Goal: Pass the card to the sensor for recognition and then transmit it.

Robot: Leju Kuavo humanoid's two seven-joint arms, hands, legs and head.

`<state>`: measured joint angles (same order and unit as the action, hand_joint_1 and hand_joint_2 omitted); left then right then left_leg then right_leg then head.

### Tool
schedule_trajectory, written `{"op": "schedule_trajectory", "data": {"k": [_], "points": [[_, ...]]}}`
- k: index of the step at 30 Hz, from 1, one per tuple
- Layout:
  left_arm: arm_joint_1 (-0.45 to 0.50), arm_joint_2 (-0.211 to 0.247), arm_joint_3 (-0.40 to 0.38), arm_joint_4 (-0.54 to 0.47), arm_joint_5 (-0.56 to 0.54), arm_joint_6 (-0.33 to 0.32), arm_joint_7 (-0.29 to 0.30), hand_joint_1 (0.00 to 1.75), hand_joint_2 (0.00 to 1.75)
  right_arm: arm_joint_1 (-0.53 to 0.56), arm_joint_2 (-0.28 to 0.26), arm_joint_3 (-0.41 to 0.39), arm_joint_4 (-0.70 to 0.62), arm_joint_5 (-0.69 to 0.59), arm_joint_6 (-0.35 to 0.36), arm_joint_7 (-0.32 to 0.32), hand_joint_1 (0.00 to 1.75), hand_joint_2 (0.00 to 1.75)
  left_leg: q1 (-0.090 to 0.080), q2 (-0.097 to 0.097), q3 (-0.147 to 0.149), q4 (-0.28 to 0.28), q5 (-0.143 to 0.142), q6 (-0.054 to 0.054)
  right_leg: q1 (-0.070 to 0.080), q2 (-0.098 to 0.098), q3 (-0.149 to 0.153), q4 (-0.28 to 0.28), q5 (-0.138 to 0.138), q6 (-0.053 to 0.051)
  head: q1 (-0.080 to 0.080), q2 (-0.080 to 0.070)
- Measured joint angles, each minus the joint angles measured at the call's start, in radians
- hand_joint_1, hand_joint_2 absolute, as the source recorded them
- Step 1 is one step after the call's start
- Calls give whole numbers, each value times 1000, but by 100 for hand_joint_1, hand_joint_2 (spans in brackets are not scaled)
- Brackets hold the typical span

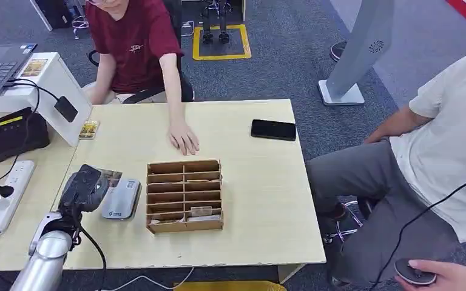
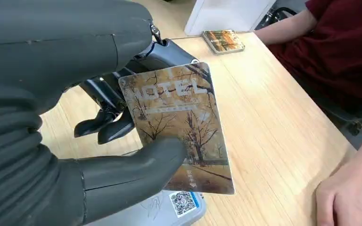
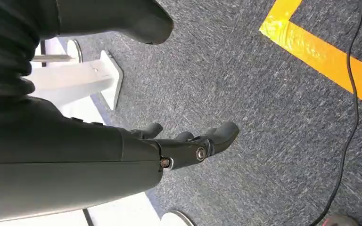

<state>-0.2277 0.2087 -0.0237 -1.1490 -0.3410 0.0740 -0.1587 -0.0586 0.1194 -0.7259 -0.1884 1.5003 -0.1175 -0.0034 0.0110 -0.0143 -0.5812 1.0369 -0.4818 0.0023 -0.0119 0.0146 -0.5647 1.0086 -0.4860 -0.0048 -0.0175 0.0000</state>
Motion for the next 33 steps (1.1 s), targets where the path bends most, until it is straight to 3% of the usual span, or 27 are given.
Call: {"op": "schedule_trajectory", "data": {"k": [10, 33], "points": [[-3, -2, 0, 11, -17, 4, 5, 175, 175, 0, 0, 0, 0, 0, 0, -1, 0, 175, 0, 0, 0, 0, 0, 0, 0, 0, 0, 0, 0, 0, 0, 0], [-2, -53, 0, 126, -101, 37, 24, 175, 175, -2, 10, 6, 0, 1, -2, 0, 0, 175, 0, 0, 0, 0, 0, 0, 0, 0, 0, 0, 0, 0, 0, 0]]}}
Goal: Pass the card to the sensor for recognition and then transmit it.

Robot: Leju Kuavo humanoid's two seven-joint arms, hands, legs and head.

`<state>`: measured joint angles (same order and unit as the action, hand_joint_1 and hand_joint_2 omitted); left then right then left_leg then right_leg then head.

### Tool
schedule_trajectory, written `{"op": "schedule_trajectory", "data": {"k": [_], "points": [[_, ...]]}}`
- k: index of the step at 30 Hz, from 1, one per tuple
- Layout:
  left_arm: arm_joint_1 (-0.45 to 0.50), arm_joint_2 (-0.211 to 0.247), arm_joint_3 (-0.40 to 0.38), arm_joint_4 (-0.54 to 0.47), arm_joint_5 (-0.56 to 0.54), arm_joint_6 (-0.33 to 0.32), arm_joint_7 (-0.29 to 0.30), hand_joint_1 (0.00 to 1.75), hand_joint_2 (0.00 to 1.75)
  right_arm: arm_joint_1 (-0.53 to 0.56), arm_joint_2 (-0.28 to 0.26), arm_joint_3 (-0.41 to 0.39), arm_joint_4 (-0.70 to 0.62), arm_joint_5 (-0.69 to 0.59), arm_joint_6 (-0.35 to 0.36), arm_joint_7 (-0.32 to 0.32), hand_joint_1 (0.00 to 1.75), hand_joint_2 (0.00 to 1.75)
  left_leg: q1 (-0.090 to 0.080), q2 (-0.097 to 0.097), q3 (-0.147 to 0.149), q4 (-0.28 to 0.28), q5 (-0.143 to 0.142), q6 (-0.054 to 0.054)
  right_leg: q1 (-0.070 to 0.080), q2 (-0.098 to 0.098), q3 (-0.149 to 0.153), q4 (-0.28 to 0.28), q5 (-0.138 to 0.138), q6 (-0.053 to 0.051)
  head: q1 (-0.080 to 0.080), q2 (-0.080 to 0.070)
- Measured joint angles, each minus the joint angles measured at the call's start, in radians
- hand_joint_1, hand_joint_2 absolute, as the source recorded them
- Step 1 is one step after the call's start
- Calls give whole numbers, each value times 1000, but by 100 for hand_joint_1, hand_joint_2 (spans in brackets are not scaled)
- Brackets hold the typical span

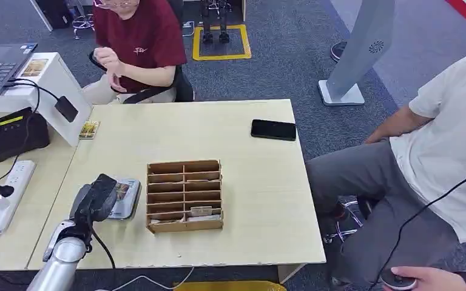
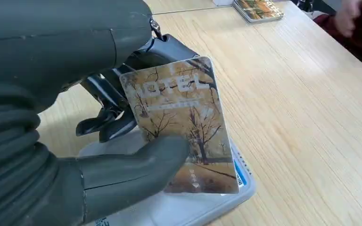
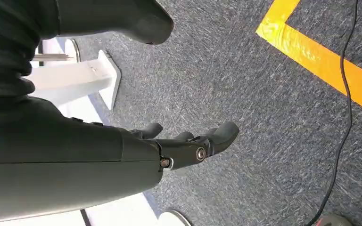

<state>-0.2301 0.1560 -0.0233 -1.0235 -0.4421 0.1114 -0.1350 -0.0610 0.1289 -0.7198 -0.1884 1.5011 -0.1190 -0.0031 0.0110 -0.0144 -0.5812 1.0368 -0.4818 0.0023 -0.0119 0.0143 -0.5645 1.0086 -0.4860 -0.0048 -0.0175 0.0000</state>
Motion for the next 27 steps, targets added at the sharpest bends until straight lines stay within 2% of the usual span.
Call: {"op": "schedule_trajectory", "data": {"k": [12, 19, 27], "points": [[0, -4, 0, 10, -8, 4, 0, 175, 175, 0, 0, 3, 0, 0, 1, 0, 0, 175, 0, 0, 0, 0, 0, 0, 0, 0, 1, 0, 0, 0, 0, 0], [-13, -8, 0, 48, -152, 67, 35, 175, 175, 0, 0, 18, 0, 1, 2, -8, 0, 175, 0, 0, 1, 0, 0, 0, 0, 0, 1, 0, 0, 0, 0, 0], [-38, -16, 0, 108, -231, 100, 52, 175, 175, -2, 0, 29, 0, 2, 1, -17, 0, 175, 0, 0, 3, 0, 0, 0, 0, -1, 3, 0, 0, 0, 0, 0]]}}
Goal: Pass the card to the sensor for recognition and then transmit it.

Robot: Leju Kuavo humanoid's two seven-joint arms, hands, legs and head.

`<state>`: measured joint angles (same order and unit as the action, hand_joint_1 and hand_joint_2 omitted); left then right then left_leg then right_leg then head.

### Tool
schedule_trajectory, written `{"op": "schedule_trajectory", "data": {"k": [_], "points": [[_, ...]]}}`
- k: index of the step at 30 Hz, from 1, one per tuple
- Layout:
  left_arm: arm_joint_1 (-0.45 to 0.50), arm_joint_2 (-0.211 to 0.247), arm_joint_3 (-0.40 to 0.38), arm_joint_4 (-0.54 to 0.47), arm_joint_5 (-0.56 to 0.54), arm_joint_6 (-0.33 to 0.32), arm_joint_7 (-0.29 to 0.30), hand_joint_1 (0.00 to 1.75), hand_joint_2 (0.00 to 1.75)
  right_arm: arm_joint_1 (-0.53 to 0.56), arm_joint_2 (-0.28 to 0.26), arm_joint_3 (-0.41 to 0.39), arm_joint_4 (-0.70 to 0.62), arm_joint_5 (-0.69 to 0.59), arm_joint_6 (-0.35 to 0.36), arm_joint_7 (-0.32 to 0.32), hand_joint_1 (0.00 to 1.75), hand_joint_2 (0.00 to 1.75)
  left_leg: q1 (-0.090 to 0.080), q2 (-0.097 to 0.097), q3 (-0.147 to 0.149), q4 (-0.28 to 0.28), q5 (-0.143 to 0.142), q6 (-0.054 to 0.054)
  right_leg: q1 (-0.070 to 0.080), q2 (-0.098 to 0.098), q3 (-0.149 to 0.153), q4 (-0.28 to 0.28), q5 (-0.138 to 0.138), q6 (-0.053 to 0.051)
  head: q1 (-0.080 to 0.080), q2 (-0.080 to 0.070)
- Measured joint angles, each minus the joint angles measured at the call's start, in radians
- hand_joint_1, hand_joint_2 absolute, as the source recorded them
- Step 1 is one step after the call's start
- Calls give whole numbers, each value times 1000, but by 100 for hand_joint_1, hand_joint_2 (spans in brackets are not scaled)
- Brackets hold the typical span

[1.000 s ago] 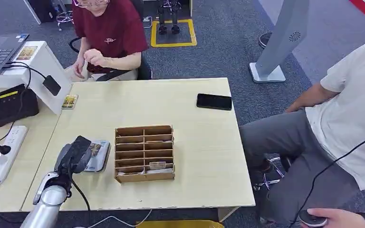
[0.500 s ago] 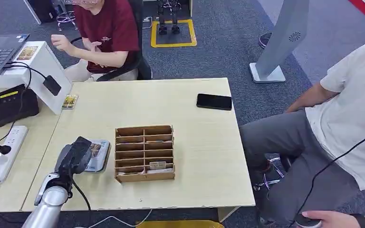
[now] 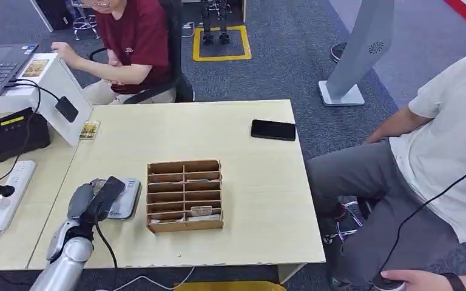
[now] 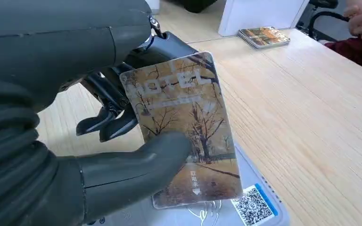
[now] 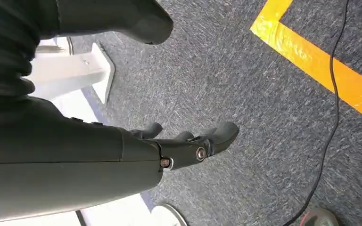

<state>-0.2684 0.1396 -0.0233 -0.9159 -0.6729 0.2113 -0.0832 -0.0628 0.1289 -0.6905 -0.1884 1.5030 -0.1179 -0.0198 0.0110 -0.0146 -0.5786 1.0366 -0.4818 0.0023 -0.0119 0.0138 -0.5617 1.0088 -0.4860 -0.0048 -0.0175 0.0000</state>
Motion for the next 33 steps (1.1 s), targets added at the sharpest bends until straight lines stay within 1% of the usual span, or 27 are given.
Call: {"op": "schedule_trajectory", "data": {"k": [4, 9, 16, 22, 24, 25, 26, 28, 30, 31, 33], "points": [[-8, -3, 0, 18, -6, 5, 0, 175, 175, 0, 0, 11, 0, 0, 0, 0, 0, 175, 0, 0, 1, 0, 0, 0, 0, 0, 1, 0, 0, 0, 0, 0], [-21, -6, 0, 52, -64, 19, 14, 175, 175, 0, 0, 15, 0, 0, 0, -2, 0, 175, 0, 0, 2, 0, 0, 0, 0, 0, 2, 0, 0, 0, 0, 0], [-39, -13, 1, 100, -81, 33, 14, 175, 175, -1, 0, 20, 0, 1, 0, -3, 0, 175, 0, 0, 3, 0, 0, 0, 0, -1, 4, 0, 0, 0, 0, 0], [-43, -20, 11, 119, -93, 40, 11, 175, 175, -1, 0, 24, 0, 1, -1, -3, 0, 175, 0, 0, 5, 0, 0, 0, 0, -1, 5, 0, 0, 0, 0, 0], [-43, -24, 16, 124, -89, 44, 2, 175, 175, -1, 0, 30, 0, 1, -2, -4, 0, 175, 0, 0, 5, 0, 0, 0, 0, -1, 6, 0, 0, 0, 0, 0], [-43, -29, 20, 124, -57, 30, -17, 175, 175, -1, 0, 32, 0, 1, -5, -4, 0, 175, 0, 0, 6, 0, 0, 0, 0, -1, 6, 0, 0, 0, 0, 0], [-43, -33, 32, 124, 4, -10, -40, 175, 175, -1, 0, 33, 0, 1, -8, -4, 0, 175, 0, -1, 6, 0, 0, 0, 0, -2, 6, 0, 0, 0, 0, 0], [-45, -45, 65, 116, 168, -118, -76, 175, 175, -1, 0, 38, 0, 1, -15, -4, 0, 175, 0, -2, 6, 0, 0, 0, 0, -2, 6, 0, 0, 0, 0, 0], [-41, -49, 88, 85, 341, -207, -93, 175, 175, -2, 0, 40, 0, 1, -17, -2, 0, 175, 0, -2, 6, 0, 0, 0, 0, -2, 6, 0, 0, 0, 0, 0], [-41, -49, 91, 64, 422, -235, -93, 175, 175, -1, 0, 42, 0, 1, -17, 0, 0, 175, 0, -2, 5, 0, 1, 0, 0, -3, 6, 0, 0, 0, 0, 0], [-43, -50, 91, 17, 542, -243, -87, 175, 175, -2, 0, 45, 0, 1, -16, 2, 0, 175, 0, -3, 3, 0, 3, 0, 0, -3, 3, 0, 1, 0, 0, 0]]}}
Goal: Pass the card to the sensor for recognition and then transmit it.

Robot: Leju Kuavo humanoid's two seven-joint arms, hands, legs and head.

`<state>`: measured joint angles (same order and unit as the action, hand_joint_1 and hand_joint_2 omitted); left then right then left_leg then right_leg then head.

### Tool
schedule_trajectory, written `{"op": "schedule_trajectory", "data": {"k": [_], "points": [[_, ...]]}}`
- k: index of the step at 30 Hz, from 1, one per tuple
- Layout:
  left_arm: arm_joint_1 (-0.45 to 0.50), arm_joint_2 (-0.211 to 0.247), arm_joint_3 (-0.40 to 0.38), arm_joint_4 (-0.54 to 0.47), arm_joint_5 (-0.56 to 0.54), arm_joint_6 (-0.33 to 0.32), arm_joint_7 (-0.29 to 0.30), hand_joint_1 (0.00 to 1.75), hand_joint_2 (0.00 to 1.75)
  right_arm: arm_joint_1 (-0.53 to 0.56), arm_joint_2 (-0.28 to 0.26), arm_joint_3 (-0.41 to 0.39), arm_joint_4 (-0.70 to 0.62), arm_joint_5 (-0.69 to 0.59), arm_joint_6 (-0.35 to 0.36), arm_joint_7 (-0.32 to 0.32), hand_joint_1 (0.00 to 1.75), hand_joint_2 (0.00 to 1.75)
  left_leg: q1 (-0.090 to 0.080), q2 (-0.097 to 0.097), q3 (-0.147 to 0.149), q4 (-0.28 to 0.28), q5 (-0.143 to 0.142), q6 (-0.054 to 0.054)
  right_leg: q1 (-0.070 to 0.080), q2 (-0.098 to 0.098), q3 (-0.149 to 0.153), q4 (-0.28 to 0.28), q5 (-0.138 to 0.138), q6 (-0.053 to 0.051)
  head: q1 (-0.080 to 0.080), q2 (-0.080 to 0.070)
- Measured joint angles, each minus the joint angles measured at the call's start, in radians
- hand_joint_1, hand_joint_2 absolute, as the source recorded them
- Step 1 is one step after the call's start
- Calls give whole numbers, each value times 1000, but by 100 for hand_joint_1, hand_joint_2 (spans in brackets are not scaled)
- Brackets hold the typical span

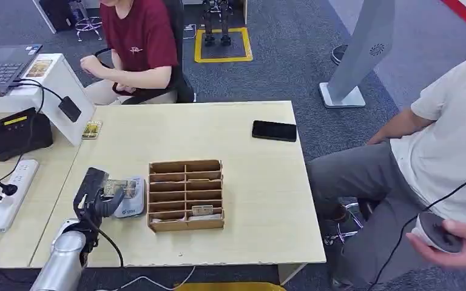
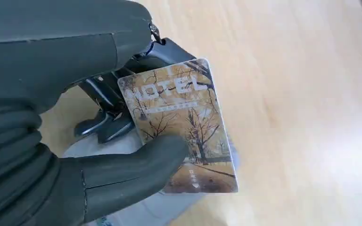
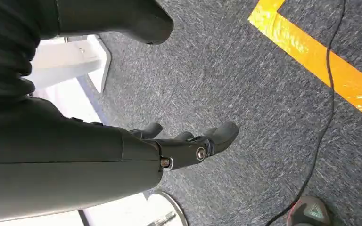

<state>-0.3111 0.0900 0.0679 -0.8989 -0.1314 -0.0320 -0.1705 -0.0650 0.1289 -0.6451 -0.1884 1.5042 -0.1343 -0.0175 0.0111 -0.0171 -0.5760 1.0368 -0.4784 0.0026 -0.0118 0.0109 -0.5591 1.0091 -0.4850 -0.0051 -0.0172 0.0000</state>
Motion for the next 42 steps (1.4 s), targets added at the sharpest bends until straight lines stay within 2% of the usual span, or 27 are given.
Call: {"op": "schedule_trajectory", "data": {"k": [2, 4, 8, 13, 19, 21, 23, 25, 27, 28, 29, 31, 35, 42], "points": [[-24, -3, 0, -50, 83, 20, 15, 175, 175, -2, 0, 3, 0, 0, 0, 2, 0, 175, 0, 0, -4, 0, 1, 0, 0, 0, -3, 0, 3, 0, 0, 0], [-74, -3, 0, -91, 145, 70, 30, 175, 175, -4, 0, 9, 0, 0, 0, 6, 0, 175, 0, 0, -6, 0, 2, -1, 0, 0, -6, 0, 4, 0, 0, 0], [-184, -8, -1, -128, 195, 163, 29, 175, 175, -9, 0, 18, 0, 0, 1, 13, 0, 175, 0, 0, -6, 0, 3, 0, 0, 0, -6, 0, 5, 0, 0, 0], [-266, -19, -29, -173, 170, 288, -47, 175, 175, -17, 0, 25, 0, 0, 10, 16, 0, 175, 0, 0, -7, 0, 3, 0, 0, 1, -7, 0, 5, 0, 0, 0], [-292, -27, -58, -200, 158, 309, -53, 175, 175, -21, 0, 26, 0, 0, 12, 16, 0, 175, 0, 1, -7, 0, 3, 0, 0, 1, -7, 0, 5, 0, 0, 0], [-293, -29, -65, -205, 118, 343, -81, 175, 175, -21, 0, 29, 0, 0, 18, 16, 0, 175, 0, 1, -7, 0, 3, 0, 0, 2, -7, 0, 5, 0, 0, 0], [-299, -26, -90, -213, -21, 431, -116, 175, 175, -21, 0, 38, 0, 0, 24, 15, 0, 175, 0, 1, -7, 0, 3, 0, 0, 1, -8, 0, 5, 0, 0, 0], [-309, -13, -137, -216, -291, 552, -120, 175, 175, -23, 0, 44, -1, 0, 37, 11, 0, 175, 0, 1, -8, 0, 3, 0, 0, 1, -8, 0, 5, 0, 0, 0], [-317, 13, -183, -220, -566, 635, -84, 175, 175, -28, 0, 53, -1, 1, 49, 6, 0, 175, 0, 1, -8, 0, 3, 0, 0, 1, -8, 0, 5, 0, 0, 0], [-320, 26, -212, -220, -747, 677, -59, 175, 175, -30, 0, 60, -2, 0, 56, 3, 0, 175, 0, 1, -8, 0, 3, 0, 0, 2, -8, 0, 5, 0, 0, 0], [-324, 42, -236, -219, -892, 702, -43, 175, 175, -33, 0, 69, -2, 1, 61, -1, 0, 175, 0, 1, -8, 0, 3, 0, 0, 2, -8, 0, 5, 0, 0, 0], [-327, 65, -262, -218, -1050, 716, -39, 175, 175, -36, 0, 76, -3, 0, 66, -6, 0, 175, 0, 2, -7, 0, 3, 0, 0, 2, -8, 0, 5, 0, 0, 0], [-331, 85, -268, -207, -1166, 720, -52, 175, 175, -40, 0, 94, -4, 0, 69, -10, 0, 175, 0, 2, -8, 0, 3, 0, 0, 3, -8, 0, 5, 0, 0, 0], [-333, 88, -268, -188, -1206, 720, -53, 175, 175, -42, 0, 103, -5, 0, 69, -10, 0, 175, 0, 2, -8, 0, 3, 0, 0, 3, -8, 0, 5, 0, 0, 0]]}}
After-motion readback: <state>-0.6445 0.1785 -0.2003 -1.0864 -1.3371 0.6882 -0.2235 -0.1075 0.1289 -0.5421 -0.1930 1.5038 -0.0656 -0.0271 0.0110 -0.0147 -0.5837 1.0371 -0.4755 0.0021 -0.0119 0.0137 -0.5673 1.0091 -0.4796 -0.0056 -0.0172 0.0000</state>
